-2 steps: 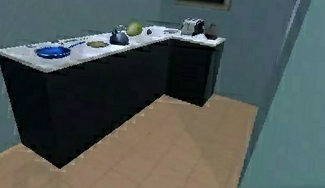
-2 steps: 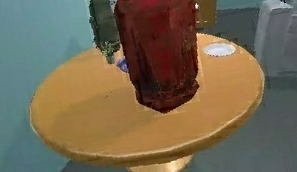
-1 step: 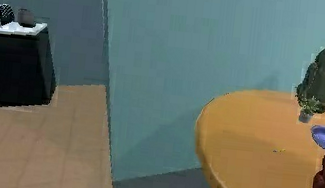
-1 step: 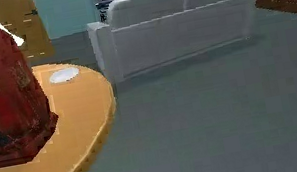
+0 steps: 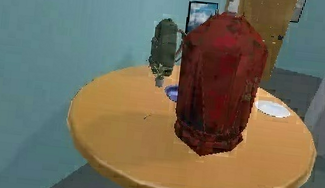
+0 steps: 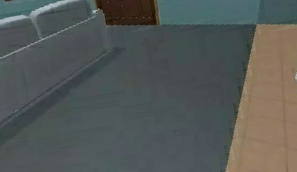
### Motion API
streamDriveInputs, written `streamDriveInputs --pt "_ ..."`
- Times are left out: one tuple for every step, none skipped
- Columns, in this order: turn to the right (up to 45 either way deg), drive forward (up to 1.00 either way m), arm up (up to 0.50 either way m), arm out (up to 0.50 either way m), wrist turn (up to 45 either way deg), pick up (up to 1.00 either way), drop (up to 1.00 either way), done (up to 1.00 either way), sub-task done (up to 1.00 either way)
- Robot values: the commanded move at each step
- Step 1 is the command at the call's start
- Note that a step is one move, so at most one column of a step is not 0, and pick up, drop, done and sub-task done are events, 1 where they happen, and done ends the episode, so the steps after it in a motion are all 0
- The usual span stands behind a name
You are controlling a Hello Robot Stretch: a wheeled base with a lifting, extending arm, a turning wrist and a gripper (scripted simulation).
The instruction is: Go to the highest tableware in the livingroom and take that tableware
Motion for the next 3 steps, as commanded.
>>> streamDriveInputs --pt "0.0 0.25 0.00 0.00 0.0 0.00 0.00 0.00 0.00" --pt "-45.0 0.00 0.00 0.00 0.0 0.00 0.00 0.00 0.00" --pt "-33.0 0.00 0.00 0.00 0.0 0.00 0.00 0.00 0.00"
